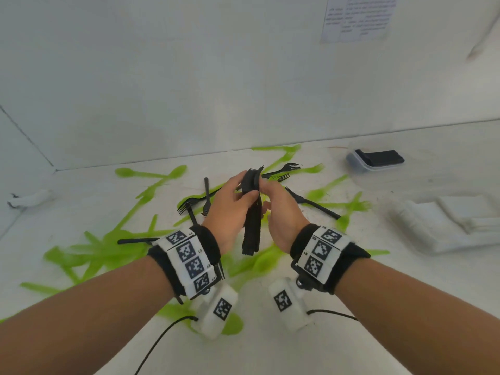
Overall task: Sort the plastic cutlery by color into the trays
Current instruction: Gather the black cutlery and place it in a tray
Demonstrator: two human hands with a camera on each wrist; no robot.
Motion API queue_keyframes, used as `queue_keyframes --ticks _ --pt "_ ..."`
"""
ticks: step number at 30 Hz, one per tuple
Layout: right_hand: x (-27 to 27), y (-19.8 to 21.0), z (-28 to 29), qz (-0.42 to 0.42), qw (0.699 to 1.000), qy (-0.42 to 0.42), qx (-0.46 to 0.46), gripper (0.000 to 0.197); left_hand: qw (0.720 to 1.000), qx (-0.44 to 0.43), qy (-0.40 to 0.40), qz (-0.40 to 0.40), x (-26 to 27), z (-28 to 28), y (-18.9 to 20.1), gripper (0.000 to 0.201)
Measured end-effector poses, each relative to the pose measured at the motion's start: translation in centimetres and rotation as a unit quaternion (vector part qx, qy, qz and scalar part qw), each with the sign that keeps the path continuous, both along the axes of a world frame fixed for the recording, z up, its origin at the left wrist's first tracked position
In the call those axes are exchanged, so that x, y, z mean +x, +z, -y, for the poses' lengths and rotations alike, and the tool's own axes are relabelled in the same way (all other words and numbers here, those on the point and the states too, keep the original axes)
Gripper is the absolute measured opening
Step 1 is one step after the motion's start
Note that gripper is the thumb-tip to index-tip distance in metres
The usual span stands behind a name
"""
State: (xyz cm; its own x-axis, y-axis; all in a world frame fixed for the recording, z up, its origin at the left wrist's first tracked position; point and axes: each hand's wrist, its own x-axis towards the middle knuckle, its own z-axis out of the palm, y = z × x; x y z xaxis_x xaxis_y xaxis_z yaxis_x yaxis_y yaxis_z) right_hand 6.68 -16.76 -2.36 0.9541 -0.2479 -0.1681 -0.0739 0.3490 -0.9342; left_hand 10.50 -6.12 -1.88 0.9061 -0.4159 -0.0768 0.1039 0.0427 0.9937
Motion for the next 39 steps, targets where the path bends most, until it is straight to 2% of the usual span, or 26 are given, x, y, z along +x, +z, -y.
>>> queue_keyframes --ticks 4,10,18,22,25,29,30,32,34,36,39 --pt "-0.4 -0.9 1.2 0.001 0.998 -0.044 -0.047 0.027 0.999 -0.021 -0.004 -0.037 -0.1 0.4 -0.4 0.047" --pt "-1.0 -1.1 2.0 0.027 0.989 -0.123 -0.073 0.028 0.996 -0.045 -0.019 -0.074 -0.2 1.0 -0.2 0.026" --pt "-1.6 -1.2 2.5 0.053 0.982 -0.109 -0.142 0.022 0.999 -0.025 -0.008 -0.046 -0.8 1.5 -0.4 0.023" --pt "-1.6 -1.9 2.5 0.048 0.961 -0.132 -0.239 0.023 0.999 0.017 0.023 -0.018 -1.2 2.3 -0.4 0.023" --pt "-1.8 -2.1 2.8 0.047 0.946 -0.159 -0.278 0.021 0.999 0.024 0.043 -0.021 -1.6 2.7 -0.1 0.024" --pt "-2.3 -1.1 2.6 0.071 0.925 -0.081 -0.363 0.025 0.996 0.046 0.077 -0.022 -1.8 3.0 0.1 0.023" --pt "-2.4 -0.6 2.5 0.068 0.931 -0.050 -0.354 0.028 0.995 0.053 0.080 -0.020 -1.9 3.0 0.2 0.024" --pt "-2.7 0.4 2.6 0.040 0.963 -0.004 -0.266 0.031 0.995 0.070 0.065 -0.009 -2.1 2.9 0.4 0.030" --pt "-2.9 1.0 3.0 0.011 0.985 0.029 -0.167 0.036 0.993 0.117 0.028 0.006 -2.1 2.6 0.2 0.051" --pt "-3.0 1.0 3.3 0.008 0.994 0.050 -0.098 0.037 0.987 0.157 -0.012 0.011 -2.1 2.3 -0.1 0.074" --pt "-2.9 0.8 3.3 0.017 0.996 0.031 -0.080 0.032 0.989 0.147 -0.034 -0.003 -2.5 2.3 0.8 0.077"
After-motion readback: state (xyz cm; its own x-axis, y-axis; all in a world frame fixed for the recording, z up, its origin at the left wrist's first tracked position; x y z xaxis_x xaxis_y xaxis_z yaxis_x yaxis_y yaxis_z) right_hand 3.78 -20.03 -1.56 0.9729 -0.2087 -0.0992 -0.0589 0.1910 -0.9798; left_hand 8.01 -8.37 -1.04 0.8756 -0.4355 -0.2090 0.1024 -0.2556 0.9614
